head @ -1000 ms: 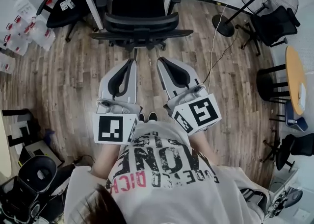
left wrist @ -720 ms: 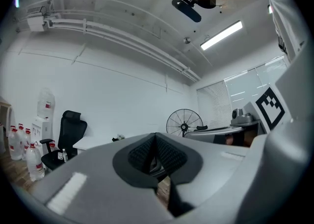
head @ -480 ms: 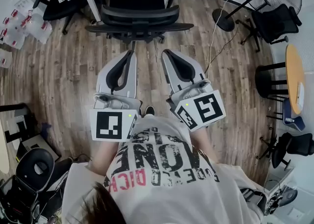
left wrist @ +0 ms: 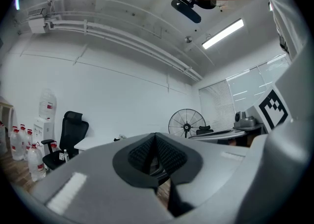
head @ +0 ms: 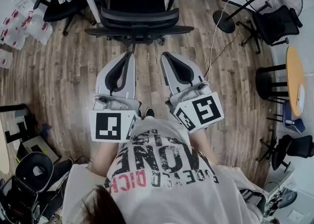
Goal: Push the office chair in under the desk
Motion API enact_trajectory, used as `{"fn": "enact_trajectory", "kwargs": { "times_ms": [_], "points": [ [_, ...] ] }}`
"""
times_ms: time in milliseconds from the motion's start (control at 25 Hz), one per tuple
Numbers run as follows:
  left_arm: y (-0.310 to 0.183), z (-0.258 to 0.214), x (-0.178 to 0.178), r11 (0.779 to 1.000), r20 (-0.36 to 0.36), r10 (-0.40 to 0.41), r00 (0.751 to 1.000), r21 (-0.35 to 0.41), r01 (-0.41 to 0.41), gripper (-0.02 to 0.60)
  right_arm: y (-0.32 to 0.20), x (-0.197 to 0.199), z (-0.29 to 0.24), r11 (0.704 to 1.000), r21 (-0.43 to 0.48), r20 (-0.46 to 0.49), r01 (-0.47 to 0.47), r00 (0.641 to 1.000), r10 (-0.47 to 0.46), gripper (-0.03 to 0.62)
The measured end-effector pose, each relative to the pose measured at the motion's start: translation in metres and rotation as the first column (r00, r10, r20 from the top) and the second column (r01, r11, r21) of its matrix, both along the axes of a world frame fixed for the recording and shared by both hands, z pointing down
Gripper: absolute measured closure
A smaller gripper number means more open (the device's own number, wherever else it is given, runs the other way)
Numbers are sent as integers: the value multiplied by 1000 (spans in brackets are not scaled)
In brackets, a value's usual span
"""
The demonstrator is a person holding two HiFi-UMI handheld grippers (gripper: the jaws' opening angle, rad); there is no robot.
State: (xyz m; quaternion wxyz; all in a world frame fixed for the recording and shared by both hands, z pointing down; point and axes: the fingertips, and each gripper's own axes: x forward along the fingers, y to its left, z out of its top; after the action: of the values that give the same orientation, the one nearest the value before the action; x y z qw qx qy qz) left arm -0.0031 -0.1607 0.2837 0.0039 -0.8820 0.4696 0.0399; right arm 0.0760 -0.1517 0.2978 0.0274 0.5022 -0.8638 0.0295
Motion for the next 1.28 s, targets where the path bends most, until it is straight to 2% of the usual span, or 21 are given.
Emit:
{"fn": "enact_trajectory", "kwargs": {
  "times_ms": [1280],
  "points": [
    [0,2,0,1000,12,-9,1000,-6,9,571,-3,1,2,1000,1,-25,8,1000,-8,579]
  ]
}}
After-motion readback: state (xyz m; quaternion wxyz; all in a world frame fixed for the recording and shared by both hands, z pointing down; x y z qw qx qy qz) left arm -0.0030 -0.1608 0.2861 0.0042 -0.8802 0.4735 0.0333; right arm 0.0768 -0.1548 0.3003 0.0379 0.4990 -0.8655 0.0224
